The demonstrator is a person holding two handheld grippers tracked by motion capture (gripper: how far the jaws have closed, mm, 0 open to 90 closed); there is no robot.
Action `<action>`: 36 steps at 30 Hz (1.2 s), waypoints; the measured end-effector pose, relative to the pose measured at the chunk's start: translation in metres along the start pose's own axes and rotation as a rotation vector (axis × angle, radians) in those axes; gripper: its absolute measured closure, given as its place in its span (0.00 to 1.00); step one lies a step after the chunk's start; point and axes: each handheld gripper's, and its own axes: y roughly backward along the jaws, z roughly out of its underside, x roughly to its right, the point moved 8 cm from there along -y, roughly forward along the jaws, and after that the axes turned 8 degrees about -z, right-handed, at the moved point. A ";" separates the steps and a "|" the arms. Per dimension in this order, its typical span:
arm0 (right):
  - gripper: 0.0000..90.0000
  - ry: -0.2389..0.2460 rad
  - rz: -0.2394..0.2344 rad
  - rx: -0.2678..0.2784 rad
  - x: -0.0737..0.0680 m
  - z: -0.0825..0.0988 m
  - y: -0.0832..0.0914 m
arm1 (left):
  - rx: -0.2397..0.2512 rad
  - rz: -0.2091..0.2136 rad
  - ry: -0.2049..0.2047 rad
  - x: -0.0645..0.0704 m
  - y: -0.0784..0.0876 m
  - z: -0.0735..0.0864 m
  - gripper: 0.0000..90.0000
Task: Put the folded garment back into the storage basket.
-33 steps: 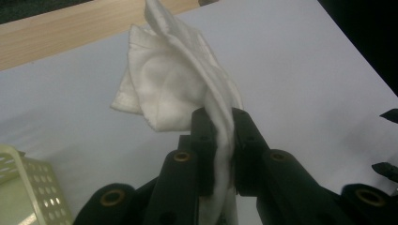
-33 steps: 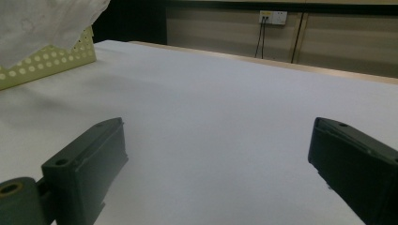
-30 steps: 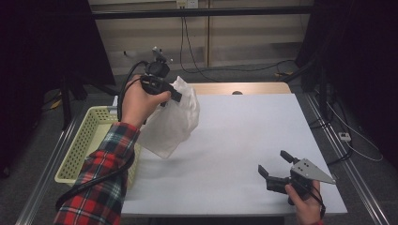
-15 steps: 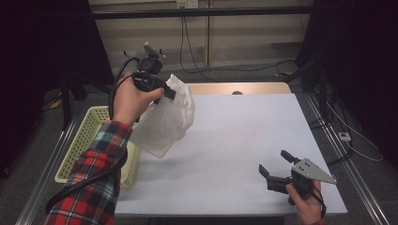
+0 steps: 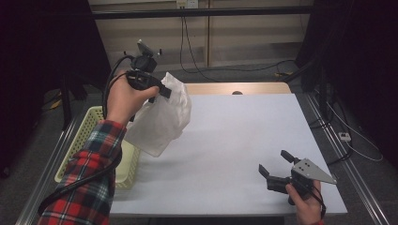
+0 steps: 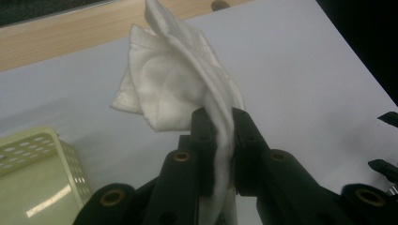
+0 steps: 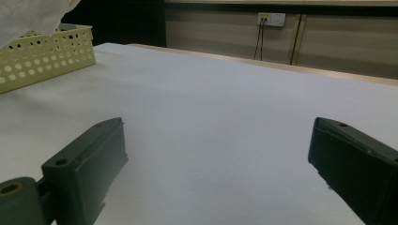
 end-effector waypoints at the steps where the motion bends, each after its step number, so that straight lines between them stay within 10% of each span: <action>1: 0.04 -0.001 0.001 -0.001 0.000 0.000 0.000 | 0.000 -0.001 0.007 -0.001 0.001 0.000 0.91; 36: 0.04 0.009 -0.002 0.000 -0.002 -0.001 0.000 | 0.032 -0.041 0.042 -0.028 0.032 0.007 0.91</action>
